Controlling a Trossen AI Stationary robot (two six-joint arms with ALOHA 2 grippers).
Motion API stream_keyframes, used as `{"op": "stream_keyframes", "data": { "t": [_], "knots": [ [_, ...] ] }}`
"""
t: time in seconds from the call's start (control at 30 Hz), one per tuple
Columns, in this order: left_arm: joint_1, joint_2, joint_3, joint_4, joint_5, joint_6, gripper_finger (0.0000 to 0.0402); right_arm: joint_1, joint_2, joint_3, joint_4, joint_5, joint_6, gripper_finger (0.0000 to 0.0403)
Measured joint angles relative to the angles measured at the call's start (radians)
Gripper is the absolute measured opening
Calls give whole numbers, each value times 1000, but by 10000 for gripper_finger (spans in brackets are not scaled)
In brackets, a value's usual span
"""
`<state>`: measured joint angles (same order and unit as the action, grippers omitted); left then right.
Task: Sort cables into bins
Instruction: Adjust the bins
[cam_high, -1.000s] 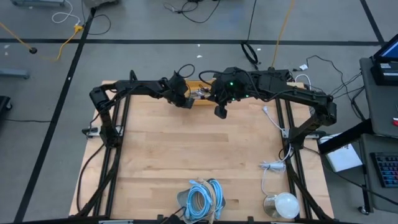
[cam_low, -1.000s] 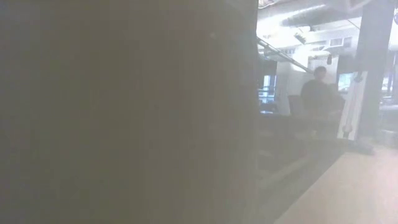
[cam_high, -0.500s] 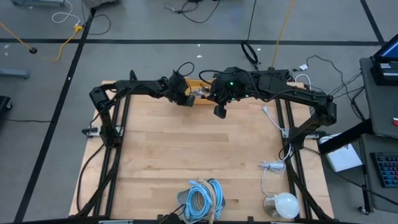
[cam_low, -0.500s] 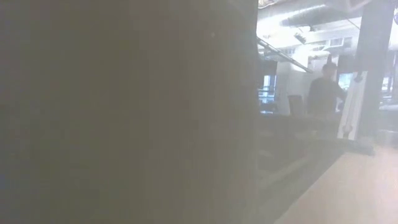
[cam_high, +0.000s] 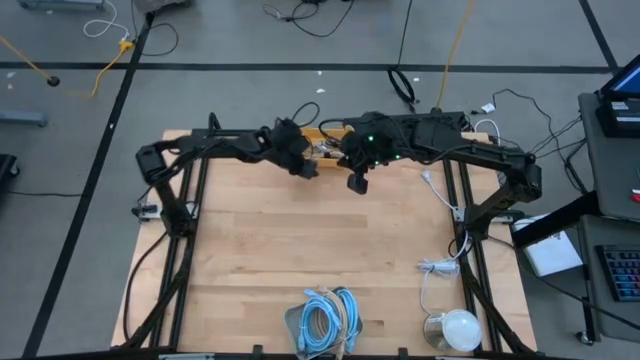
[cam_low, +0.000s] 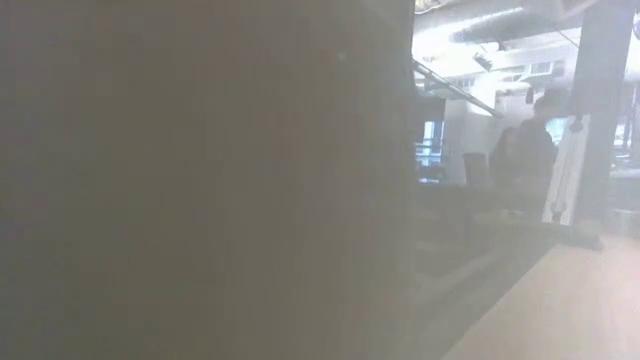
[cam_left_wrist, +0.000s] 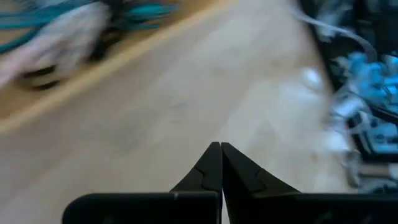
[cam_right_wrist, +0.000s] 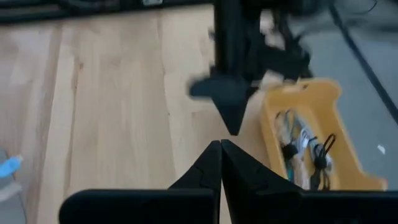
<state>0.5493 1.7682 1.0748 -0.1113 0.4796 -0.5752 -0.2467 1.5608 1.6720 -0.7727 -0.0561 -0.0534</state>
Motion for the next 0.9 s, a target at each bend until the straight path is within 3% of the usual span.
{"op": "stream_keyframes", "data": {
  "t": [0.23,0.47,0.57,0.7,0.9],
  "knots": [
    [-93,-249,0,-91,-117,2,0,25,-1,-161,41,0,17,0],
    [-137,-555,0,-316,-275,15,0,74,2,-530,402,-42,166,0],
    [-158,-654,0,-393,-314,15,0,124,36,-626,503,-14,251,0],
    [-216,-725,0,-458,-353,4,0,216,107,-631,523,4,317,0],
    [-352,-755,0,-478,-425,-15,0,357,259,-483,574,55,357,0]
  ]
}}
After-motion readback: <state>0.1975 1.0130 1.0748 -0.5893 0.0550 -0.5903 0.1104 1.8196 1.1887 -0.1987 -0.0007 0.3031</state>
